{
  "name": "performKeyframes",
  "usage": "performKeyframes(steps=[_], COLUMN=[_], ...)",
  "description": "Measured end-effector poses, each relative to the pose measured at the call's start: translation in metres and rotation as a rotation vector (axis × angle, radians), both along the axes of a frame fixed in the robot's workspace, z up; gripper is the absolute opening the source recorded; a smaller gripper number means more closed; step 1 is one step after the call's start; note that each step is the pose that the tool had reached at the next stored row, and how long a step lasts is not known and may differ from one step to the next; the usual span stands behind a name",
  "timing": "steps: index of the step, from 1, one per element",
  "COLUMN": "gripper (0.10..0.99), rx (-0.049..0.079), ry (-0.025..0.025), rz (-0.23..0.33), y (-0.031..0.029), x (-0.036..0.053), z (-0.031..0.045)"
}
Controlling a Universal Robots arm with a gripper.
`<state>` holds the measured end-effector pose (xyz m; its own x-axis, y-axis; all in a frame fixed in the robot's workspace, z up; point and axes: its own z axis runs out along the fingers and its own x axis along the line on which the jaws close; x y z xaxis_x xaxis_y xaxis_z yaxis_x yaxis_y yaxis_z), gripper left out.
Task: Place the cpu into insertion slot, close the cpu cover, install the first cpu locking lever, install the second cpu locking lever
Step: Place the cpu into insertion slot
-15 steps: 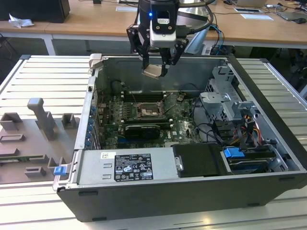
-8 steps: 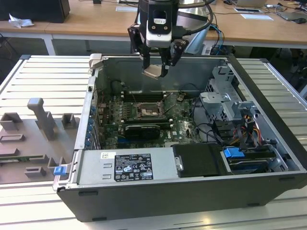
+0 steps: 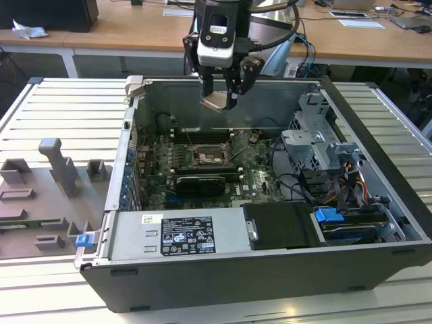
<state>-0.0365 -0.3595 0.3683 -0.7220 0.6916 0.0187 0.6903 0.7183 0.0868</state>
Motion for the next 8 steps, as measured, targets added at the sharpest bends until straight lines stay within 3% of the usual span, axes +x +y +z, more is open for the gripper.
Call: performKeyframes(steps=[8], gripper=[0.537], rx=[0.0], ry=[0.0], rz=[-0.085], y=[0.0], x=[0.0], z=[-0.0001])
